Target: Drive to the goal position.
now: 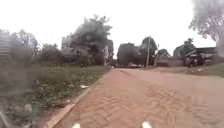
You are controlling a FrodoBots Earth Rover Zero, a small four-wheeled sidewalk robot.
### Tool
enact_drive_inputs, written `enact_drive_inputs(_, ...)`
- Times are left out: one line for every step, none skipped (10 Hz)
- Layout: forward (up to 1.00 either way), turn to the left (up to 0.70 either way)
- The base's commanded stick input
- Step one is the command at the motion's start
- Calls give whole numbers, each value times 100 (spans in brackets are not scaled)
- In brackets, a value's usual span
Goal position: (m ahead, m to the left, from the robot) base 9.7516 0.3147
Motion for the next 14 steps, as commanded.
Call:
enact_drive_inputs(50, 0)
enact_drive_inputs(50, 0)
enact_drive_inputs(50, 0)
enact_drive_inputs(50, 0)
enact_drive_inputs(50, 0)
enact_drive_inputs(50, 0)
enact_drive_inputs(50, 0)
enact_drive_inputs(50, 0)
enact_drive_inputs(50, 0)
enact_drive_inputs(50, 0)
enact_drive_inputs(50, 0)
enact_drive_inputs(50, 0)
enact_drive_inputs(50, 0)
enact_drive_inputs(50, 0)
